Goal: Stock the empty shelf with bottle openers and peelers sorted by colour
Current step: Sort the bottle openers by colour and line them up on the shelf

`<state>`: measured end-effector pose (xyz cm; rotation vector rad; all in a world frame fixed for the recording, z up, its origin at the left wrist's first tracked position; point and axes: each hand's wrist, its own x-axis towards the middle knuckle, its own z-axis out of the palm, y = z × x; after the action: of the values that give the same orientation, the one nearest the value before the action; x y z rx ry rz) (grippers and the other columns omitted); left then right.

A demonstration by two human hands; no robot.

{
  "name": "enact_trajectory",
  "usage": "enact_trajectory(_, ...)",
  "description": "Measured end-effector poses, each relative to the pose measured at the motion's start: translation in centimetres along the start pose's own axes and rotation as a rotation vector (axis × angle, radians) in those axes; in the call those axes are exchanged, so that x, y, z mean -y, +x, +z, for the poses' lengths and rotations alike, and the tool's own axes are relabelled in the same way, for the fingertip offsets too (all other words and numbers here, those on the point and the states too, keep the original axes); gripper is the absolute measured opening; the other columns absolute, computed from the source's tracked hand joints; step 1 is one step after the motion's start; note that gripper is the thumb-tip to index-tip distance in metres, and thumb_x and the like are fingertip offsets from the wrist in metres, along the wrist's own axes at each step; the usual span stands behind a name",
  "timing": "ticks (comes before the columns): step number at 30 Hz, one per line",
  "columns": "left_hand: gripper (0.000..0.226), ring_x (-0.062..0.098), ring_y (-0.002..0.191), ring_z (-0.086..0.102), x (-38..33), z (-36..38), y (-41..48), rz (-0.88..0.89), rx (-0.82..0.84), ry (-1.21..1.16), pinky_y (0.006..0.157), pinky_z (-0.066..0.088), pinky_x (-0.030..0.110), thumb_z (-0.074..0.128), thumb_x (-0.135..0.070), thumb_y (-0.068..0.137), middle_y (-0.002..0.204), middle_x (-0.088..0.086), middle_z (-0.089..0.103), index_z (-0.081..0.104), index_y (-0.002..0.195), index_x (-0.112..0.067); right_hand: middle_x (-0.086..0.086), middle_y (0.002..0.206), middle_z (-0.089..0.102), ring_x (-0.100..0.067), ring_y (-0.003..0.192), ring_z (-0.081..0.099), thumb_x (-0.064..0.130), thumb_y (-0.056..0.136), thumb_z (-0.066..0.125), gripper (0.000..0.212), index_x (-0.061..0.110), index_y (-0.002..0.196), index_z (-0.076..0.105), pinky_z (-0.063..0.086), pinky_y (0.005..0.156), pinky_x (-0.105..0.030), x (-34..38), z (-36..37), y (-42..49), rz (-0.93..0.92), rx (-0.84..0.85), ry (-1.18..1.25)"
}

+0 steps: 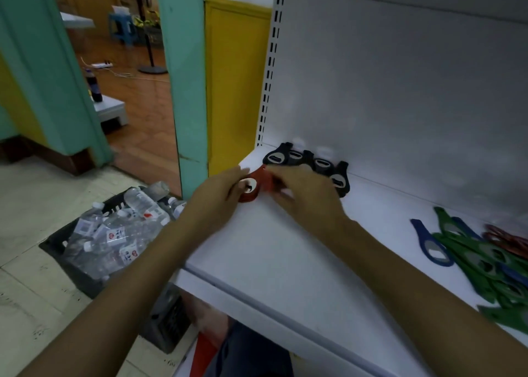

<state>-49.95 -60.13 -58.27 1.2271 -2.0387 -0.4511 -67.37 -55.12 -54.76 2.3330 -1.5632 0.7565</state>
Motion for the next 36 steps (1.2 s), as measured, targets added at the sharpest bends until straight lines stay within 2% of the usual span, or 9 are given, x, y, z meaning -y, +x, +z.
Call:
enact_trajectory(4, 0.023, 0.03, 0.097, 0.059, 0.9, 0.2, 0.3, 0.014, -0.003, -0.005, 0.075, 0.04, 0.029, 0.047, -0.015, 0.097, 0.105, 0.011, 0.066, 0.064, 0.111, -0.01, -0.001, 0.114, 0.07, -0.015, 0.105, 0.064, 0.024, 0.072, 0.081, 0.046, 0.015, 0.116, 0.068, 0.05, 0.09, -0.029, -0.7, 1.5, -0.6, 0.023, 0.147, 0.326)
enact_trajectory(8, 0.027, 0.025, 0.107, 0.057, 0.8, 0.5, 0.3, 0.037, 0.009, 0.041, 0.081, 0.037, 0.025, 0.046, -0.022, 0.097, 0.12, 0.008, 0.062, 0.061, 0.118, -0.013, 0.011, 0.122, 0.062, 0.003, 0.118, 0.052, 0.015, 0.063, 0.087, 0.063, 0.017, 0.121, 0.065, 0.034, 0.102, -0.009, -2.1, 0.8, -0.2, 0.147, 0.331, 0.573)
enact_trajectory(11, 0.025, 0.023, 0.103, 0.057, 0.8, 0.6, 0.3, 0.036, 0.001, 0.038, 0.08, 0.035, 0.023, 0.052, -0.019, 0.094, 0.123, 0.008, 0.06, 0.06, 0.116, -0.011, 0.003, 0.129, 0.06, -0.004, 0.123, 0.05, 0.007, 0.07, 0.081, 0.057, 0.015, 0.124, 0.062, 0.036, 0.108, -0.02, -2.3, 0.7, 0.0, 0.111, 0.41, 0.536)
enact_trajectory(14, 0.032, 0.016, 0.096, 0.056, 0.8, 0.3, 0.2, 0.03, 0.013, -0.006, 0.08, 0.038, 0.023, 0.053, -0.018, 0.094, 0.122, 0.007, 0.06, 0.056, 0.126, -0.015, -0.008, 0.131, 0.059, -0.02, 0.124, 0.053, -0.002, 0.076, 0.075, 0.047, 0.009, 0.121, 0.064, 0.042, 0.106, -0.035, -2.2, 0.5, 0.0, 0.01, 0.31, 0.424)
enact_trajectory(18, 0.04, 0.023, 0.118, 0.05, 0.9, 0.6, 0.2, 0.021, 0.092, 0.059, 0.092, 0.037, 0.026, 0.047, -0.017, 0.096, 0.138, 0.008, 0.048, 0.048, 0.136, -0.017, -0.006, 0.123, 0.052, -0.023, 0.108, 0.053, 0.016, 0.077, 0.077, 0.052, 0.017, 0.126, 0.06, 0.052, 0.084, -0.041, -2.7, 0.7, -1.2, -0.007, 0.146, 0.165)
enact_trajectory(20, 0.043, 0.027, 0.135, 0.032, 0.8, 0.7, 0.1, 0.011, 0.101, 0.063, 0.106, 0.028, 0.034, 0.045, -0.03, 0.097, 0.149, 0.01, 0.034, 0.045, 0.138, -0.02, -0.003, 0.126, 0.05, -0.021, 0.108, 0.052, 0.02, 0.08, 0.074, 0.057, 0.023, 0.133, 0.054, 0.052, 0.082, -0.041, -3.2, 0.6, -1.5, 0.016, 0.158, 0.123)
enact_trajectory(23, 0.08, 0.025, 0.143, 0.012, 0.5, 0.2, -0.5, 0.085, 0.195, 0.009, 0.111, 0.018, 0.041, 0.049, -0.066, 0.073, 0.157, 0.003, 0.015, 0.036, 0.144, -0.03, -0.003, 0.145, 0.045, -0.022, 0.13, 0.043, 0.023, 0.086, 0.068, 0.054, 0.024, 0.137, 0.05, 0.041, 0.103, -0.038, -3.4, 0.8, -1.2, -0.024, 0.222, 0.053)
enact_trajectory(27, 0.09, 0.018, 0.144, 0.017, 0.4, -0.1, -0.6, 0.157, 0.303, 0.057, 0.111, 0.017, 0.031, 0.055, -0.07, 0.061, 0.156, -0.005, 0.022, 0.038, 0.141, -0.033, -0.006, 0.12, 0.067, -0.028, 0.106, 0.064, 0.013, 0.083, 0.072, 0.039, 0.011, 0.121, 0.065, 0.052, 0.087, -0.044, -2.9, 1.2, -1.3, -0.123, 0.157, 0.129)
enact_trajectory(36, 0.096, 0.015, 0.138, 0.03, 0.3, 0.0, -0.5, 0.129, 0.266, 0.049, 0.109, 0.023, 0.027, 0.054, -0.07, 0.062, 0.151, -0.003, 0.033, 0.033, 0.145, -0.028, -0.007, 0.086, 0.074, -0.027, 0.073, 0.069, 0.006, 0.078, 0.074, 0.02, 0.008, 0.098, 0.075, 0.055, 0.064, -0.038, -3.3, 1.3, -1.0, -0.275, 0.011, -0.042)
